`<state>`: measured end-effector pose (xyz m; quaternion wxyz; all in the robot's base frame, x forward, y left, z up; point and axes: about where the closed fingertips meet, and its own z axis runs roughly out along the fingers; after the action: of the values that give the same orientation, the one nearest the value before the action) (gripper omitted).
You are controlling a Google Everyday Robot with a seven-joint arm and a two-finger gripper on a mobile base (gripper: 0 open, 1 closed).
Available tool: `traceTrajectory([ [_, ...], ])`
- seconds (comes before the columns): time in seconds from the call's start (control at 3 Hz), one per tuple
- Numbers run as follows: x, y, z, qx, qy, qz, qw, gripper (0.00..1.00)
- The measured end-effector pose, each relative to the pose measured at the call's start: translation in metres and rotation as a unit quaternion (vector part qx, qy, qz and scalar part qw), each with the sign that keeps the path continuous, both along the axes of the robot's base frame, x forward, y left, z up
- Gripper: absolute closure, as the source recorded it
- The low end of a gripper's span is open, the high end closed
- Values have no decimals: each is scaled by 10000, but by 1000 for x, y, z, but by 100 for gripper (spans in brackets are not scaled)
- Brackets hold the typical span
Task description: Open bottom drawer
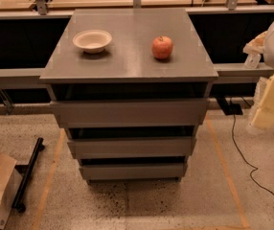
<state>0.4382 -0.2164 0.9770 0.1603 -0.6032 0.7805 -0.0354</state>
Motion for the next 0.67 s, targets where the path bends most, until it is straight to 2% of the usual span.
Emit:
traceTrajectory([
  [0.33, 0, 0, 0, 0, 0, 0, 10000, 0],
  [0.67, 8, -5, -17, -23, -124, -88, 9999, 0],
])
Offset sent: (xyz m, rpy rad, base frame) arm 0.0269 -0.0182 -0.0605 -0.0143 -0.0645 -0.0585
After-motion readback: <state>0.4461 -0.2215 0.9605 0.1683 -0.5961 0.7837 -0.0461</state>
